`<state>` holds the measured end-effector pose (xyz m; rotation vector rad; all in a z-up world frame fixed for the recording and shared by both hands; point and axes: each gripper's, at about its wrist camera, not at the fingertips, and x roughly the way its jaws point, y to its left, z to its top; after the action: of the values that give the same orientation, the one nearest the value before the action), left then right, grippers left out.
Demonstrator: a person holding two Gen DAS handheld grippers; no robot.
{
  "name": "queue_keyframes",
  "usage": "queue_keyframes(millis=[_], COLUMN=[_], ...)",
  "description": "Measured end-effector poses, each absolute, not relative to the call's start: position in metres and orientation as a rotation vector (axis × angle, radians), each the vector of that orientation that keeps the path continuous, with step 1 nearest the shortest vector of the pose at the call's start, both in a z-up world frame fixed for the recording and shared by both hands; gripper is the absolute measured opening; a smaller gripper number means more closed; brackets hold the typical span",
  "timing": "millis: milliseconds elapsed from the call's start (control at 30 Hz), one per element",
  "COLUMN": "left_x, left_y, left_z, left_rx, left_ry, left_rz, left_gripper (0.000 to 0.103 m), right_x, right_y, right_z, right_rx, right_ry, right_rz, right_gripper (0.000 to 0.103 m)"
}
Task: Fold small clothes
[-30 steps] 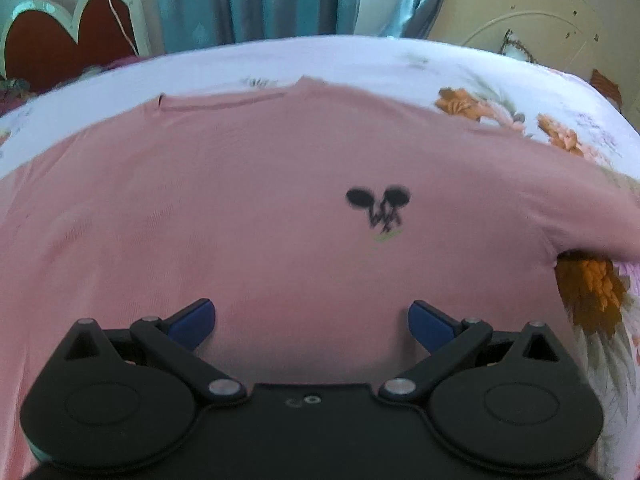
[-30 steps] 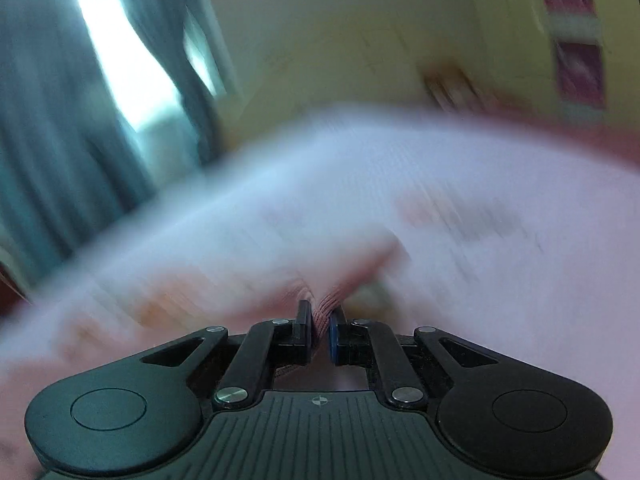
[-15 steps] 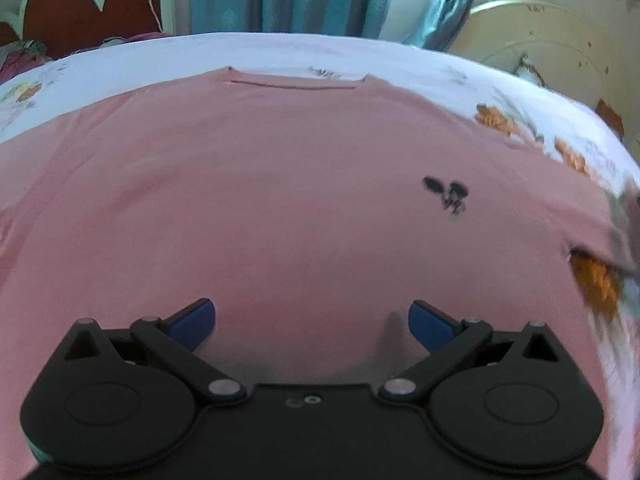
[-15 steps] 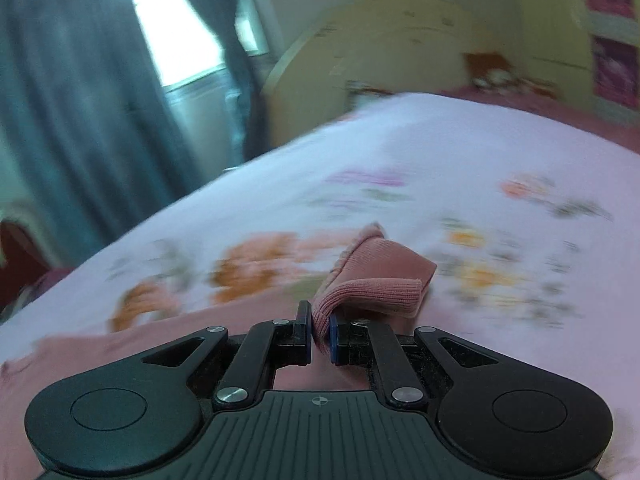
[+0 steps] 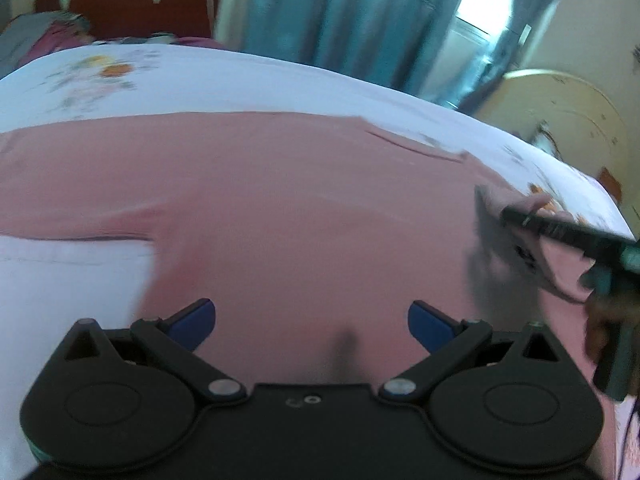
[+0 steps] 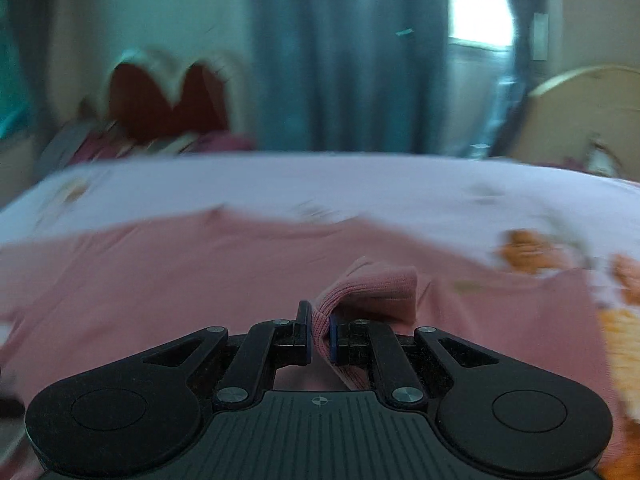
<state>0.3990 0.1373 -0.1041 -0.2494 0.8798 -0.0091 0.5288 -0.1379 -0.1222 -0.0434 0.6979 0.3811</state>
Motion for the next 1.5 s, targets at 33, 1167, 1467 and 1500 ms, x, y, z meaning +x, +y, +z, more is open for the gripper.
queue_keyframes(millis=[33, 1167, 1467, 1500], left_x=[0.399, 0.548, 0.528, 0.526], left_y=[0.144, -0.002, 0.073, 0.072], left_z=[-0.104, -0.118, -0.139, -0.140], left_rx=[-0.254, -0.020, -0.173, -0.168], left_ry=[0.876, 0.713, 0.740, 0.736], left_rz=[-0.003, -0.301, -0.172, -0.171], left_gripper=[0.102, 0.008, 0.008, 0.008], right_x=[0.529, 0.478, 0.478, 0.478], right_y=[-0.121, -0.319, -0.316, -0.315], right_z=[-0.130, -0.158, -0.160, -0.160], right_rx=[-0.069, 0.202, 0.126, 0.120], right_ry=[0.711, 0.778, 0.771, 0.773], right_rz=[0.395, -0.023, 0.010, 0.012], right_gripper=[0.007, 0.015, 0.015, 0.015])
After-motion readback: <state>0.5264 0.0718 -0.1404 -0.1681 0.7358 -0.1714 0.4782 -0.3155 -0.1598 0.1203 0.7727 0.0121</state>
